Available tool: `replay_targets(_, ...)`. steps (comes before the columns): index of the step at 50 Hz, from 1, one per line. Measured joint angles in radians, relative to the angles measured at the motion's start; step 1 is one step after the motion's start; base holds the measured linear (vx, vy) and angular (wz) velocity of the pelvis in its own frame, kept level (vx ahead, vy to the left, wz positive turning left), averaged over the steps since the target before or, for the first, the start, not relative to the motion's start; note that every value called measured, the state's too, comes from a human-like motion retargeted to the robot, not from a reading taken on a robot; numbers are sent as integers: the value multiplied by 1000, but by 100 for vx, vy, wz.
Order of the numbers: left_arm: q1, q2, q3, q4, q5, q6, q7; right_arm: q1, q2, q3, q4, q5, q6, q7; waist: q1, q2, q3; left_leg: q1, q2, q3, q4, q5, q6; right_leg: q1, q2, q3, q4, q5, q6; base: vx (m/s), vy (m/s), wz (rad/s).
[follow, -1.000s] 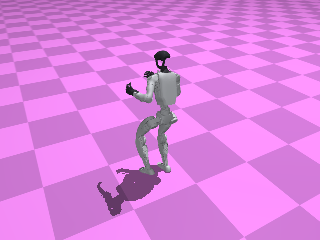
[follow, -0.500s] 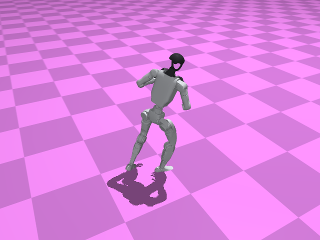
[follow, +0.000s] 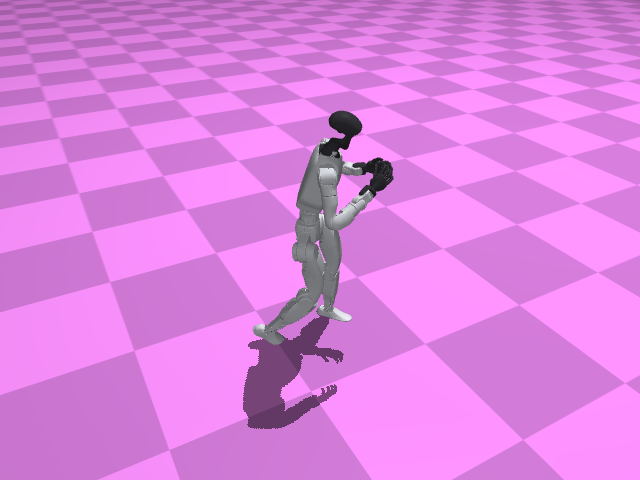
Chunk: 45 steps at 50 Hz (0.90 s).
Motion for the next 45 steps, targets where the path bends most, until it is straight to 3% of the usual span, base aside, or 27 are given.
replay_targets(2, -79, 29, -71, 36, 16, 29, 38, 95, 9, -21, 13, 27, -4, -47, -22, -25, -55, -50, -28, 63, 184, -110, 64, -123, -31, -25, 249, -26, -17, 59, 22, -104)
replay_targets(3, -142, 46, -93, 44, 25, 32, 47, 104, 12, -35, 23, 33, 0, -47, -36, -37, -38, -65, -32, 91, 273, -169, 92, -173, -50, -47, 347, -56, -36, 57, 19, -108)
replay_targets(5, -253, 59, -132, 48, 39, 32, 58, 156, 23, -79, 29, 33, 0, -43, -58, -43, -24, -64, -16, 145, 377, -251, 107, -259, -102, -114, 454, -128, -89, 57, 16, -125)
replay_targets(7, -282, 28, -154, 9, 17, 13, 63, 262, 35, -119, -6, 54, -19, -42, -90, -33, -53, -5, 12, 202, 344, -259, 86, -305, -165, -211, 404, -170, -138, 62, 12, -137)
replay_targets(9, -289, -25, -174, -29, -35, -26, 65, 359, 23, -160, -62, 89, -56, -31, -139, -15, -91, 65, 36, 246, 257, -221, 53, -306, -204, -324, 228, -185, -131, 64, 7, -115)
replay_targets(12, -239, -96, -181, -70, -82, -74, 40, 464, -20, -201, -107, 115, -101, -22, -232, 5, -149, 156, 54, 281, 146, -122, 11, -231, -199, -479, -192, -149, -37, 67, -1, -94)
replay_targets(15, -181, -134, -178, -87, -61, -64, -5, 521, -60, -224, -99, 140, -94, -2, -289, -16, -180, 210, 28, 311, 148, -20, 10, -163, -182, -554, -550, -30, 59, 66, -9, -123)
replay_targets(18, -156, -135, -179, -82, -27, -35, -17, 506, -63, -215, -35, 110, -73, -11, -287, -39, -169, 164, 26, 346, 385, 29, 42, -112, -161, -498, -653, 56, 31, 60, -8, -168)
replay_targets(22, -125, -145, -135, -46, -59, 4, -2, 382, -40, -157, 78, 85, -55, -61, -238, 7, -85, 23, 78, 304, 828, -5, 44, -101, -101, -375, -474, -118, -115, 55, 4, -189)
replay_targets(25, -27, -152, -63, -44, -74, 38, -16, 270, -38, -130, 117, 74, -38, -52, -196, 35, -50, -66, 56, 246, 977, -89, 32, -110, -78, -305, -324, -201, -119, 61, 12, -157)
replay_targets(28, 79, -206, -46, -78, -110, -11, 8, 237, 16, -133, 72, 68, -55, -70, -147, 14, -60, -112, 26, 225, 896, -139, 47, -31, -91, -252, -378, -172, -47, 68, 11, -90)
replay_targets(30, 114, -189, -42, -82, -129, -32, -13, 227, 53, -142, 46, 74, -57, -49, -81, -17, -92, -142, 11, 245, 764, -169, 72, -13, -151, -296, -396, -97, 7, 68, 10, -71)
replay_targets(34, 131, -165, -45, -60, -105, -30, -34, 219, 97, -112, 8, 72, -61, -53, 4, -30, -120, -103, -5, 274, 284, -114, 67, 81, -131, -198, -513, -20, 42, 67, 14, -38)
replay_targets(37, 114, -175, -49, -17, -90, -37, -25, 196, 82, -74, 21, 51, -61, -39, 39, -7, -115, -44, -15, 264, -18, -65, 16, 135, -108, -164, -503, 23, 43, 67, 21, -35)
replay_targets(40, 60, -196, -61, 31, -31, -30, -3, 183, 51, -28, 56, 47, -58, -29, 20, 36, -76, 10, -17, 232, -79, 2, -1, 149, -68, -163, -345, 40, 11, 64, 24, 10)
replay_targets(43, -52, -199, -91, 72, 43, 26, 29, 190, 30, -18, 76, 83, -10, -11, -21, 37, -5, 20, -39, 223, 86, -86, 102, 31, -70, -163, 29, 89, -22, 59, 20, 27)
replay_targets(45, -153, -194, -137, 95, 72, 47, 57, 202, 32, -33, 78, 84, 14, -12, -44, 13, 24, -24, -54, 223, 254, -182, 137, -91, -88, -169, 277, 137, -30, 59, 14, 24)
